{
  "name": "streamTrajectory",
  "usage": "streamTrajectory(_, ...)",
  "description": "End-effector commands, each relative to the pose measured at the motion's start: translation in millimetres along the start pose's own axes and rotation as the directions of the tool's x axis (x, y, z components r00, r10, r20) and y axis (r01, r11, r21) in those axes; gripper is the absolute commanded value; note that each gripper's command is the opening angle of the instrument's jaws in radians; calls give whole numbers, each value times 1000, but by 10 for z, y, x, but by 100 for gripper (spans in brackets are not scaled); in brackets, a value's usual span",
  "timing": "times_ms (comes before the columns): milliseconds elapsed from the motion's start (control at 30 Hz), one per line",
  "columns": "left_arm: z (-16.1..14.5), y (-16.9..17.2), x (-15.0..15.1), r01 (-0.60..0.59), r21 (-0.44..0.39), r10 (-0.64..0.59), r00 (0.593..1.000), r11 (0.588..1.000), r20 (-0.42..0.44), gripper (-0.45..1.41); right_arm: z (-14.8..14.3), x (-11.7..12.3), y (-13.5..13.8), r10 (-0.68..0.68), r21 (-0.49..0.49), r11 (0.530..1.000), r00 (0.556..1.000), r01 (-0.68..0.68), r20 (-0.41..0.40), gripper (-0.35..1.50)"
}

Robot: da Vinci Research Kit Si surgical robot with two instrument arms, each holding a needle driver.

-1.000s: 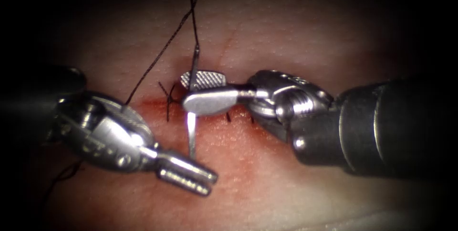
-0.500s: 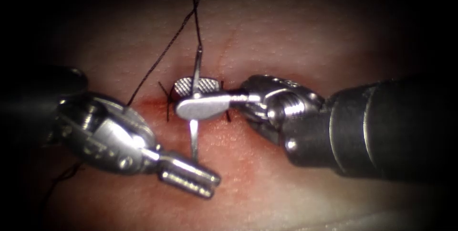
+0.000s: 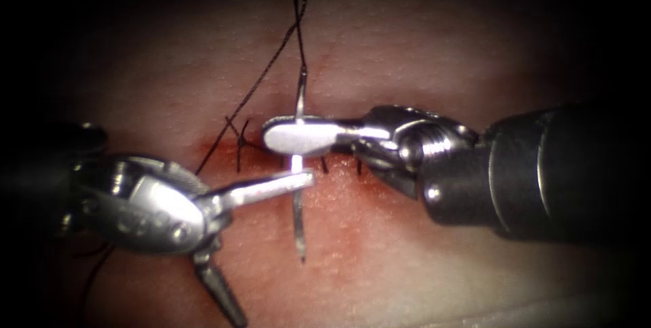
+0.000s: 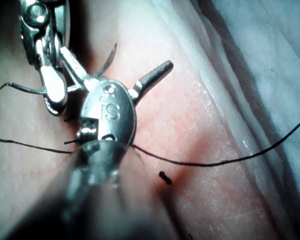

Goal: Wound Closure
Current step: Throw the suture through the top face of the cut.

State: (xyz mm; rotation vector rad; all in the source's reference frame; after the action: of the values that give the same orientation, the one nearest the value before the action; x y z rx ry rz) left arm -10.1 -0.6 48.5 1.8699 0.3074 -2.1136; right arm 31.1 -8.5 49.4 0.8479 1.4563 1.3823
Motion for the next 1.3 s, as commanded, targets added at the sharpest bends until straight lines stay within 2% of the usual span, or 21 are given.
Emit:
streamTrajectory(33, 5, -2, -5, 12, 5, -12, 1000, 1000, 7, 126, -6, 2, 7, -70, 4, 998, 998, 70, -3, -35)
streamTrajectory(67, 5, -2, -5, 36, 8, -36, 999, 999, 10, 120, -16, 8, 9, -132, 1, 991, 991, 132, -12, -35)
streamTrajectory(100, 5, -2, -5, 36, 8, -36, 999, 999, 10, 120, -16, 8, 9, -132, 1, 991, 991, 132, -12, -35)
streamTrajectory(133, 6, -3, -8, 96, 20, -97, 995, 995, 19, 88, -34, 19, 13, -217, -10, 976, 975, 217, -46, -35)
streamTrajectory(167, 6, -3, -9, 120, 37, -121, 992, 992, 24, 84, -39, 23, 14, -249, -17, 968, 967, 249, -58, -35)
streamTrajectory(200, 7, -4, -13, 209, 85, -212, 977, 974, 28, 49, -51, 30, 17, -305, -33, 952, 950, 303, -71, -35)
streamTrajectory(233, 8, -5, -15, 229, 127, -235, 971, 965, 36, 22, -55, 33, 18, -334, -37, 943, 940, 332, -72, -35)
streamTrajectory(267, 10, -7, -17, 232, 155, -242, 969, 960, 49, -15, -61, 37, 20, -379, -42, 925, 922, 377, -73, -35)
streamTrajectory(367, 26, -12, -29, 271, 236, -301, 948, 933, 100, -16, -78, 48, 29, -484, -93, 874, 873, 477, -67, -35)
streamTrajectory(400, 32, -13, -33, 280, 254, -315, 942, 926, 112, -15, -82, 53, 33, -546, -122, 835, 836, 537, -54, -35)
streamTrajectory(433, 35, -14, -35, 287, 263, -326, 938, 921, 119, -6, -84, 54, 34, -563, -129, 823, 825, 554, -45, -35)
streamTrajectory(467, 37, -15, -38, 289, 264, -332, 933, 920, 137, 0, -86, 58, 38, -611, -143, 785, 792, 603, -10, -35)
streamTrajectory(600, 39, -19, -37, 298, 282, -349, 925, 912, 152, 0, -93, 66, 43, -697, -134, 706, 716, 695, 38, -35)
streamTrajectory(767, 63, -15, -34, 307, 292, -365, 915, 906, 169, 12, -94, 83, 61, -846, -152, 511, 526, 846, 87, -35)
streamTrajectory(800, 65, -14, -30, 306, 296, -366, 915, 905, 172, 17, -92, 86, 66, -855, -150, 494, 510, 856, 92, -35)
streamTrajectory(933, 66, -11, -9, 309, 323, -373, 914, 894, 160, 15, -85, 93, 77, -871, -141, 466, 481, 874, 100, -35)
streamTrajectory(967, 68, -13, 0, 311, 346, -374, 918, 885, 132, 15, -82, 93, 80, -872, -143, 463, 478, 875, 107, -35)
streamTrajectory(1067, 77, -21, 9, 313, 382, -374, 923, 870, 95, 4, -78, 91, 82, -872, -139, 461, 476, 877, 112, -35)
streamTrajectory(1133, 90, -24, 1, 307, 392, -372, 923, 867, 101, 2, -75, 92, 79, -870, -137, 464, 479, 875, 113, -35)
streamTrajectory(1167, 101, -25, -13, 299, 372, -370, 919, 879, 137, 0, -72, 93, 77, -872, -140, 460, 476, 876, 113, -35)
streamTrajectory(1300, 135, -26, -52, 324, 347, -410, 888, 880, 210, 0, -66, 93, 78, -875, -137, 457, 472, 879, 107, -35)
